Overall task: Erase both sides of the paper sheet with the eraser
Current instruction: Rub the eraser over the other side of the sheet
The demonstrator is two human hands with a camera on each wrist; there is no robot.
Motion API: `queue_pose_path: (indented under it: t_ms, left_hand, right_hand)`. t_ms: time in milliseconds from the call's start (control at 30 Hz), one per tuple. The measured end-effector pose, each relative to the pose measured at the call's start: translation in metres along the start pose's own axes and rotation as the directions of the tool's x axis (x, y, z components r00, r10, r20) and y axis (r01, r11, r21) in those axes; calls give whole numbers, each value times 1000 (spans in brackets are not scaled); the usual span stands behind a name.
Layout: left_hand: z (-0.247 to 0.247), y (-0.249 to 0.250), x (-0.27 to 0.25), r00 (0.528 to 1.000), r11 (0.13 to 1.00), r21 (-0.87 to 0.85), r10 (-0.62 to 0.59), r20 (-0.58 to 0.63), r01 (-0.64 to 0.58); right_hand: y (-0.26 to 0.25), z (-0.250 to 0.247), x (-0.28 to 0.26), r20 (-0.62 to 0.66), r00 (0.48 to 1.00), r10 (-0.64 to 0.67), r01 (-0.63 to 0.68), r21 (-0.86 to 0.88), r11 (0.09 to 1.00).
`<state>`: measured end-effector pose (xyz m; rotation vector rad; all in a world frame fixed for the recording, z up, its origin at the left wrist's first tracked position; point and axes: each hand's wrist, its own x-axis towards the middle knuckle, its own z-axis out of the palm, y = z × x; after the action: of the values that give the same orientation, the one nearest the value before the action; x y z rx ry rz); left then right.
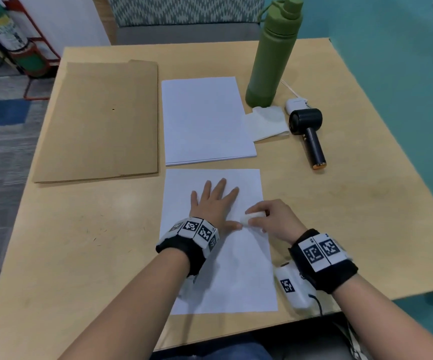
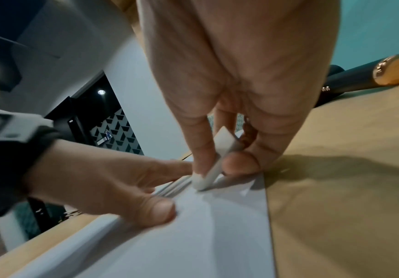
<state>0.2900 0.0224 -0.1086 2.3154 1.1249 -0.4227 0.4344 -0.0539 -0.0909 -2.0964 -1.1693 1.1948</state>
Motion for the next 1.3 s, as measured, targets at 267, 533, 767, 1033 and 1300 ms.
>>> queue_pose_path:
  t_ms: [267,533,767,1033,1300]
  left_hand:
    - [-3,4,4,995,999,12,-40,89,39]
    - [-5,6,5,993,998,6,-60,106,60]
    - [-3,5,6,992,997,-9,-72,99,74]
    - [-2,6,8,991,996,-12,-88,97,90]
    - [-2,5,8,990,995,-11,-99,97,101]
  right_hand:
    - [-29,-6,45,-103,989,-105,87,-169,982]
    - [-22,-10,28,47,991,-124,133,-307,942]
    - [-26,3,33,-35,983,-178,157,-329,931]
    - [-35,1,53,-85,974,-209,161,-388,908]
    - [-31,-1,38,71,974,-216,223,-477,850]
